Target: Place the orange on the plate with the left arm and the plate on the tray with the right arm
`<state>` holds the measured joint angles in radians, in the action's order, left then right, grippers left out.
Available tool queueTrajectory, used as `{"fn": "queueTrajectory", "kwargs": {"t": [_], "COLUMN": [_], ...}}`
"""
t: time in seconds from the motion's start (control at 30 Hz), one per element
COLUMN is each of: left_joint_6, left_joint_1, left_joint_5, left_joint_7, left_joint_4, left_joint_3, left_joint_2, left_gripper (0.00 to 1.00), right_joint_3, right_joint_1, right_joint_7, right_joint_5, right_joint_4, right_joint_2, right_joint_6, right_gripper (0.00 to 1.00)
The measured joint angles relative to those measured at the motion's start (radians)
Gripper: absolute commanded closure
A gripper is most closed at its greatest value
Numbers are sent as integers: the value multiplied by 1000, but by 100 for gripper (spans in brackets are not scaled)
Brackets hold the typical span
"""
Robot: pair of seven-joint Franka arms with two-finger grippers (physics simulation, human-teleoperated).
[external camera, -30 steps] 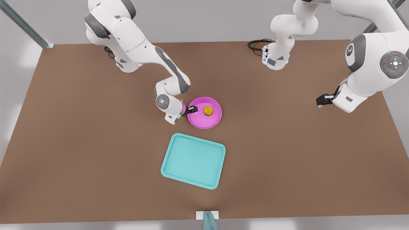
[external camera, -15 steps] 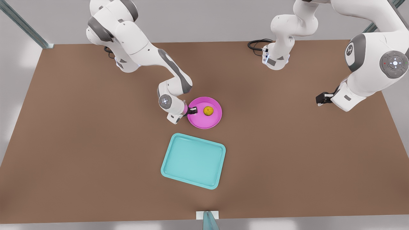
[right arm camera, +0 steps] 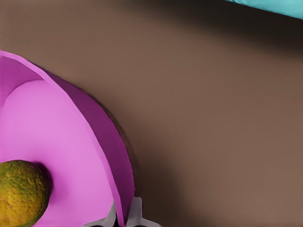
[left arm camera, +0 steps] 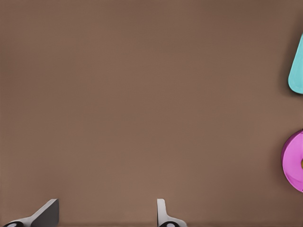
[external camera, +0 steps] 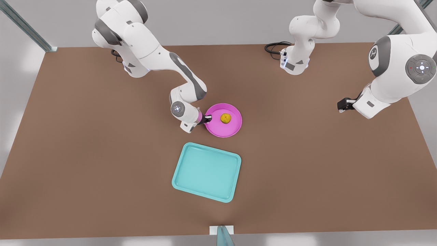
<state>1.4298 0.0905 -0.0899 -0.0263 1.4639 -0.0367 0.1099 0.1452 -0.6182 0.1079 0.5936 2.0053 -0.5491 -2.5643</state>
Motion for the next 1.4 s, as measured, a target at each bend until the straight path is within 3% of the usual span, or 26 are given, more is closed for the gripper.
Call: {"fn": "queueTrajectory", "kwargs": {"t": [0.4,0.73,1.07,1.1,1.13,1.33,1.4], "left_joint_6": [-1,-2,-2,-2,-3,-4,-4], "left_joint_1": [0,0,0,0,0,0,0], "left_joint_5": [0,0,0,0,0,-1,-1], "left_joint_7": [-13,-18,-21,-22,-22,-23,-23], "left_joint_4": [0,0,0,0,0,0,0], "left_joint_3": [0,0,0,0,0,0,0], "left_joint_2": [1,1,2,1,0,0,0], "left_gripper": [0,0,0,0,0,0,0], "right_joint_3": [1,-8,-10,-10,-10,-10,-18], "right_joint_1": [65,212,299,298,298,289,302], "right_joint_7": [-2,0,0,1,2,10,15], "right_joint_5": [13,63,83,83,83,82,78], "right_joint_4": [-97,-394,-430,-430,-429,-401,-322], "right_joint_2": [62,-117,-158,-158,-158,-134,-21], "right_joint_6": [37,38,37,38,37,41,88], "right_gripper": [79,79,79,32,0,0,0]}}
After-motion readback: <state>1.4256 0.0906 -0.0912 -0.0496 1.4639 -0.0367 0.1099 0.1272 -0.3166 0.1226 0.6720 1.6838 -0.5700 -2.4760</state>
